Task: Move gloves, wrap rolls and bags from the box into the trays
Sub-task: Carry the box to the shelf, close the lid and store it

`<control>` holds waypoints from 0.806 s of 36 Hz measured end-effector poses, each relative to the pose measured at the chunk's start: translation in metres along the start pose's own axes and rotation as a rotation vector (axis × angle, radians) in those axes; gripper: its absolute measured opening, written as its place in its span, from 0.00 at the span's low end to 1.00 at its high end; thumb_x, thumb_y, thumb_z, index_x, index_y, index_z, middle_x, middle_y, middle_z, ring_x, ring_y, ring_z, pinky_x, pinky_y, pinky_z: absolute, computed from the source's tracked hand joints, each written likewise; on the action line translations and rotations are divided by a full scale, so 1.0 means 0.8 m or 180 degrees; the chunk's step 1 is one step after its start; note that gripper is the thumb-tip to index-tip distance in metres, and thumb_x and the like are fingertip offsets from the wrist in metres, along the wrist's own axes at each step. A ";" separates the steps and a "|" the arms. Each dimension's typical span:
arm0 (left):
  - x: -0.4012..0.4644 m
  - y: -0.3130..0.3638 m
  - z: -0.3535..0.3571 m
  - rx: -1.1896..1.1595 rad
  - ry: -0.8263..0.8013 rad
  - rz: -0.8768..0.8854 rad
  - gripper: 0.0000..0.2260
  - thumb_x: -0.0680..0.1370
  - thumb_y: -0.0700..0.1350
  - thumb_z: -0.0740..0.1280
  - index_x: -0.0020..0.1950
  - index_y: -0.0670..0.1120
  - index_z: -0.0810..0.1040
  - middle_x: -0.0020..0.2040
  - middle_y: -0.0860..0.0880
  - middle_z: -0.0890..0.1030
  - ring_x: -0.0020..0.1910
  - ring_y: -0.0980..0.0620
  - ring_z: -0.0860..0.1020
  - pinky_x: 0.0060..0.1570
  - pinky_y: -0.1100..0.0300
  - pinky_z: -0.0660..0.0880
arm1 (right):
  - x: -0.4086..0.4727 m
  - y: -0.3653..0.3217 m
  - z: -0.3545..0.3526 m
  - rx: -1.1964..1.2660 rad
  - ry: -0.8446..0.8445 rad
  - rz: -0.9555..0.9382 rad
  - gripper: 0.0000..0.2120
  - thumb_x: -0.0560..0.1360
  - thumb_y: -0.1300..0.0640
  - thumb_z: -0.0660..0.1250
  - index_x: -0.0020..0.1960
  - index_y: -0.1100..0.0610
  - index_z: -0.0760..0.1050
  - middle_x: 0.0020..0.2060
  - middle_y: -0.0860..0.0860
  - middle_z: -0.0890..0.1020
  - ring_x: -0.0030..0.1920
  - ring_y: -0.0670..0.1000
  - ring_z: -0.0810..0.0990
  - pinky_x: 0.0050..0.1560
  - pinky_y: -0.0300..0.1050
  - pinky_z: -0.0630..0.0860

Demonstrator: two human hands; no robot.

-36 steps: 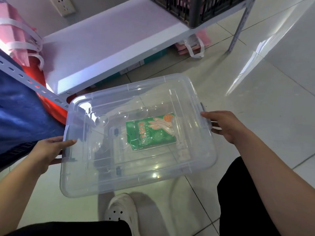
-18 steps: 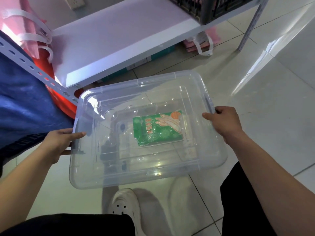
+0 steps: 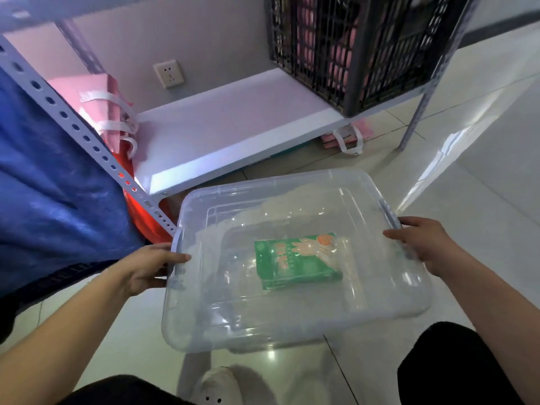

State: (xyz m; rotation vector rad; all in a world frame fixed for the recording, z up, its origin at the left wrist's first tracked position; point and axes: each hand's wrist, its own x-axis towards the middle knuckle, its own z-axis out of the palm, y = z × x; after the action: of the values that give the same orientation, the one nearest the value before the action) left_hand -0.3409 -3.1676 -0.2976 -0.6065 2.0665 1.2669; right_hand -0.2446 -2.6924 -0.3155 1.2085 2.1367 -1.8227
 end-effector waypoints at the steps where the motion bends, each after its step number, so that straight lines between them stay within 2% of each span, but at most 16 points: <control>1: -0.005 0.008 -0.004 -0.0068 -0.0025 0.0035 0.17 0.71 0.38 0.74 0.59 0.45 0.81 0.55 0.41 0.84 0.53 0.41 0.81 0.48 0.46 0.80 | -0.002 -0.012 -0.009 -0.0019 -0.0071 -0.0012 0.21 0.69 0.66 0.75 0.61 0.59 0.79 0.40 0.56 0.81 0.34 0.53 0.78 0.30 0.40 0.73; 4: -0.030 0.030 -0.017 -0.0177 -0.0004 0.0080 0.17 0.71 0.39 0.74 0.59 0.44 0.82 0.55 0.40 0.84 0.57 0.39 0.81 0.52 0.46 0.80 | -0.008 -0.051 -0.030 -0.0146 -0.0357 -0.0036 0.24 0.68 0.64 0.76 0.63 0.53 0.78 0.46 0.55 0.82 0.39 0.51 0.78 0.36 0.42 0.72; 6: -0.050 0.046 -0.026 -0.0272 0.0058 0.0153 0.17 0.71 0.39 0.75 0.59 0.44 0.82 0.55 0.40 0.84 0.57 0.39 0.81 0.55 0.44 0.79 | -0.014 -0.077 -0.039 -0.0096 -0.0467 -0.0115 0.25 0.68 0.65 0.76 0.63 0.52 0.77 0.45 0.54 0.82 0.41 0.51 0.78 0.38 0.44 0.73; 7: -0.061 0.053 -0.030 -0.0330 0.0069 0.0184 0.17 0.71 0.39 0.74 0.59 0.44 0.82 0.54 0.40 0.85 0.55 0.39 0.82 0.54 0.43 0.80 | -0.018 -0.089 -0.043 -0.0060 -0.0501 -0.0180 0.25 0.68 0.65 0.76 0.63 0.51 0.78 0.44 0.53 0.82 0.41 0.52 0.78 0.39 0.45 0.73; 10: -0.100 0.076 -0.039 -0.0619 -0.0003 0.0347 0.11 0.74 0.38 0.71 0.56 0.47 0.83 0.52 0.40 0.84 0.48 0.39 0.82 0.40 0.45 0.82 | -0.030 -0.125 -0.057 0.0093 -0.0559 -0.0420 0.24 0.68 0.64 0.76 0.61 0.50 0.79 0.47 0.55 0.84 0.45 0.55 0.81 0.43 0.48 0.77; 11: -0.108 0.083 -0.044 -0.0660 0.0074 0.0457 0.11 0.74 0.39 0.71 0.55 0.48 0.84 0.53 0.40 0.84 0.49 0.39 0.82 0.41 0.46 0.82 | -0.034 -0.137 -0.060 0.0159 -0.0588 -0.0517 0.24 0.67 0.63 0.76 0.61 0.50 0.79 0.49 0.55 0.84 0.47 0.57 0.82 0.47 0.50 0.78; 13: -0.123 0.098 -0.057 -0.0683 0.0315 0.0769 0.12 0.73 0.39 0.72 0.55 0.49 0.84 0.55 0.40 0.84 0.51 0.41 0.81 0.50 0.47 0.79 | -0.044 -0.163 -0.064 0.0292 -0.0657 -0.0733 0.22 0.67 0.63 0.76 0.59 0.48 0.80 0.51 0.55 0.85 0.50 0.58 0.82 0.53 0.54 0.79; 15: -0.135 0.115 -0.070 -0.0775 0.0478 0.1009 0.12 0.73 0.39 0.72 0.56 0.47 0.83 0.54 0.41 0.84 0.50 0.43 0.79 0.54 0.49 0.76 | -0.050 -0.188 -0.064 0.0469 -0.0773 -0.0961 0.22 0.66 0.62 0.76 0.58 0.48 0.80 0.49 0.53 0.86 0.46 0.54 0.84 0.50 0.53 0.82; 18: -0.145 0.137 -0.081 -0.0928 0.0549 0.1135 0.13 0.74 0.40 0.71 0.58 0.45 0.82 0.51 0.40 0.81 0.48 0.43 0.76 0.48 0.52 0.73 | -0.048 -0.231 -0.056 0.0785 -0.0859 -0.1160 0.20 0.71 0.63 0.72 0.62 0.51 0.78 0.43 0.50 0.87 0.38 0.49 0.86 0.36 0.46 0.83; 20: -0.143 0.146 -0.083 -0.1075 0.0607 0.1249 0.14 0.74 0.40 0.71 0.59 0.45 0.82 0.51 0.40 0.81 0.48 0.43 0.75 0.46 0.52 0.72 | -0.039 -0.259 -0.049 0.0891 -0.0868 -0.1253 0.19 0.73 0.62 0.71 0.63 0.52 0.78 0.47 0.52 0.86 0.37 0.49 0.85 0.34 0.44 0.82; 21: -0.140 0.150 -0.086 -0.1169 0.0667 0.1303 0.14 0.74 0.40 0.71 0.60 0.45 0.82 0.51 0.41 0.82 0.47 0.43 0.76 0.47 0.51 0.73 | -0.036 -0.272 -0.044 0.0874 -0.0896 -0.1312 0.21 0.71 0.60 0.73 0.64 0.53 0.78 0.50 0.53 0.85 0.39 0.50 0.86 0.36 0.45 0.82; 24: -0.131 0.161 -0.089 -0.1434 0.0810 0.1399 0.14 0.74 0.39 0.71 0.59 0.47 0.82 0.53 0.42 0.83 0.45 0.45 0.79 0.54 0.43 0.77 | -0.020 -0.301 -0.031 0.0760 -0.0966 -0.1346 0.37 0.55 0.51 0.82 0.63 0.52 0.79 0.54 0.55 0.85 0.46 0.56 0.85 0.42 0.51 0.82; 25: -0.126 0.165 -0.089 -0.1487 0.0836 0.1466 0.15 0.74 0.39 0.72 0.60 0.48 0.82 0.54 0.43 0.84 0.45 0.45 0.80 0.57 0.41 0.77 | -0.011 -0.308 -0.025 0.0702 -0.0966 -0.1341 0.34 0.58 0.53 0.82 0.63 0.52 0.79 0.55 0.55 0.84 0.46 0.56 0.85 0.41 0.51 0.82; 26: -0.121 0.168 -0.088 -0.1554 0.0869 0.1528 0.16 0.74 0.39 0.72 0.61 0.49 0.81 0.54 0.43 0.84 0.46 0.45 0.81 0.58 0.40 0.77 | -0.002 -0.313 -0.018 0.0628 -0.0972 -0.1338 0.28 0.65 0.56 0.78 0.64 0.52 0.78 0.56 0.56 0.84 0.45 0.56 0.85 0.39 0.51 0.82; 27: -0.117 0.171 -0.087 -0.1624 0.0898 0.1601 0.17 0.74 0.38 0.72 0.62 0.49 0.81 0.54 0.44 0.84 0.47 0.45 0.82 0.56 0.41 0.78 | 0.007 -0.317 -0.009 0.0564 -0.0964 -0.1333 0.23 0.71 0.60 0.73 0.65 0.53 0.77 0.57 0.57 0.83 0.43 0.56 0.85 0.38 0.51 0.83; 29: -0.110 0.176 -0.085 -0.1713 0.0920 0.1768 0.18 0.75 0.38 0.72 0.64 0.50 0.80 0.54 0.45 0.85 0.48 0.45 0.83 0.51 0.44 0.81 | 0.024 -0.322 0.009 0.0422 -0.0908 -0.1318 0.21 0.75 0.64 0.69 0.67 0.54 0.75 0.56 0.58 0.83 0.40 0.56 0.85 0.36 0.51 0.83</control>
State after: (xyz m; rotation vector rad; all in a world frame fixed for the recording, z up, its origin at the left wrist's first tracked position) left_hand -0.3921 -3.1631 -0.1262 -0.4723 2.2128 2.2104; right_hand -0.4158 -2.6830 -0.1221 0.4973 2.2451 -2.1660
